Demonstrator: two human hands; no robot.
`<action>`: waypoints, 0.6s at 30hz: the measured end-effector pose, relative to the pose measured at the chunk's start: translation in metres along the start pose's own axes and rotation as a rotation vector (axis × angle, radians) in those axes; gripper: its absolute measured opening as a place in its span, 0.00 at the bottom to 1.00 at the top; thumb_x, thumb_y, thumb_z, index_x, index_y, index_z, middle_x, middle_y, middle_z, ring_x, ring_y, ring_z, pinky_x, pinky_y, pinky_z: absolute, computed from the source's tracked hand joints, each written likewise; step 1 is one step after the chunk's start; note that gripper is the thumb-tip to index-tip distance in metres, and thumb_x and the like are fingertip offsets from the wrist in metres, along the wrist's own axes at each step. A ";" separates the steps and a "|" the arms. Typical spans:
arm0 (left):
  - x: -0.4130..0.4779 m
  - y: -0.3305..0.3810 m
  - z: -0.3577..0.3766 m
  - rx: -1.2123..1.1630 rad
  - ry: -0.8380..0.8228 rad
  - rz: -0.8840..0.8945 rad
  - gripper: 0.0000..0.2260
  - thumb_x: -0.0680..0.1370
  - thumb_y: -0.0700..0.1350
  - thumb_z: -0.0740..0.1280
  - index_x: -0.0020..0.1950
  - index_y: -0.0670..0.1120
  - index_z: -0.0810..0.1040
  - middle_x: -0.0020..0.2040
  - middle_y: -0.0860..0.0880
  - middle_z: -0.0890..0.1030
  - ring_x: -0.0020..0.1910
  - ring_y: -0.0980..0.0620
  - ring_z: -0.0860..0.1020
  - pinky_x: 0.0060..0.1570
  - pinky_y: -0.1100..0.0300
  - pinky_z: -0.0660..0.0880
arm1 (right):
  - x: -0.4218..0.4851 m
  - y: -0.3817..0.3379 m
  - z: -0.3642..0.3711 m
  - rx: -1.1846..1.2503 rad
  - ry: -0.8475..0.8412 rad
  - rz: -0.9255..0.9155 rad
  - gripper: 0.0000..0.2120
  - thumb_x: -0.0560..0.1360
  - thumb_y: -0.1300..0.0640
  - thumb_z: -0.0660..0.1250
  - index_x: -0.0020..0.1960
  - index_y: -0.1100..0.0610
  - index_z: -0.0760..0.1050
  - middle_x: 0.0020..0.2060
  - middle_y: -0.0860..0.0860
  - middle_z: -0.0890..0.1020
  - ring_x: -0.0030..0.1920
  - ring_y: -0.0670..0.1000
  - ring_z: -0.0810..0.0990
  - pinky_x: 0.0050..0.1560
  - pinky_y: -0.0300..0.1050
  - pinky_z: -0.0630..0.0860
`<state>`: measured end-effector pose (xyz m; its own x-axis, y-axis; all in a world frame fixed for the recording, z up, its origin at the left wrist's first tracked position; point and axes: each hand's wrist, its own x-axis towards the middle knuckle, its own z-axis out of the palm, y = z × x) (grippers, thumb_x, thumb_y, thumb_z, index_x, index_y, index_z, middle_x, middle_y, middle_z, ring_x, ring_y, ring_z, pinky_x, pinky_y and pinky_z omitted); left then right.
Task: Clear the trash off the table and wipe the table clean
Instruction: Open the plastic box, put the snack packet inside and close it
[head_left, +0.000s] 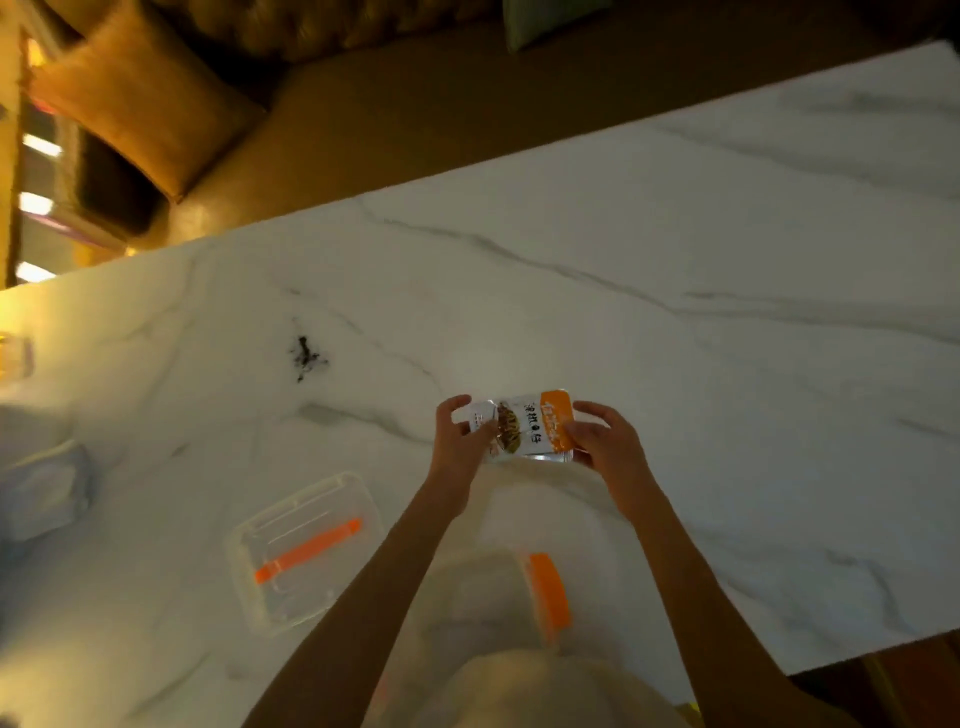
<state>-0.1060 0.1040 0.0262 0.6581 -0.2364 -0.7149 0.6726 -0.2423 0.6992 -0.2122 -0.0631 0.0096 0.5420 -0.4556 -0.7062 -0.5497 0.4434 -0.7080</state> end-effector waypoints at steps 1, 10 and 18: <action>-0.012 0.002 -0.019 -0.022 0.000 0.001 0.17 0.77 0.36 0.66 0.64 0.44 0.69 0.50 0.42 0.80 0.45 0.45 0.81 0.41 0.54 0.80 | -0.011 0.000 0.012 0.004 -0.016 -0.014 0.14 0.75 0.62 0.69 0.60 0.55 0.76 0.46 0.57 0.85 0.45 0.53 0.85 0.40 0.41 0.80; -0.102 -0.022 -0.133 0.124 0.095 0.167 0.06 0.77 0.35 0.66 0.53 0.40 0.78 0.45 0.41 0.84 0.43 0.45 0.83 0.45 0.54 0.82 | -0.104 0.018 0.088 -0.197 -0.156 -0.167 0.15 0.75 0.65 0.66 0.61 0.60 0.78 0.45 0.54 0.85 0.43 0.50 0.85 0.46 0.43 0.83; -0.170 -0.102 -0.159 0.094 0.135 0.136 0.10 0.75 0.29 0.65 0.50 0.41 0.80 0.43 0.42 0.83 0.41 0.45 0.82 0.46 0.49 0.81 | -0.173 0.085 0.079 -0.522 -0.208 -0.250 0.15 0.77 0.57 0.63 0.46 0.37 0.81 0.43 0.49 0.87 0.45 0.50 0.86 0.53 0.55 0.82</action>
<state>-0.2323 0.3179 0.0764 0.7843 -0.1463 -0.6029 0.5440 -0.3048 0.7817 -0.3022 0.1142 0.0706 0.7788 -0.3132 -0.5435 -0.5998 -0.1183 -0.7914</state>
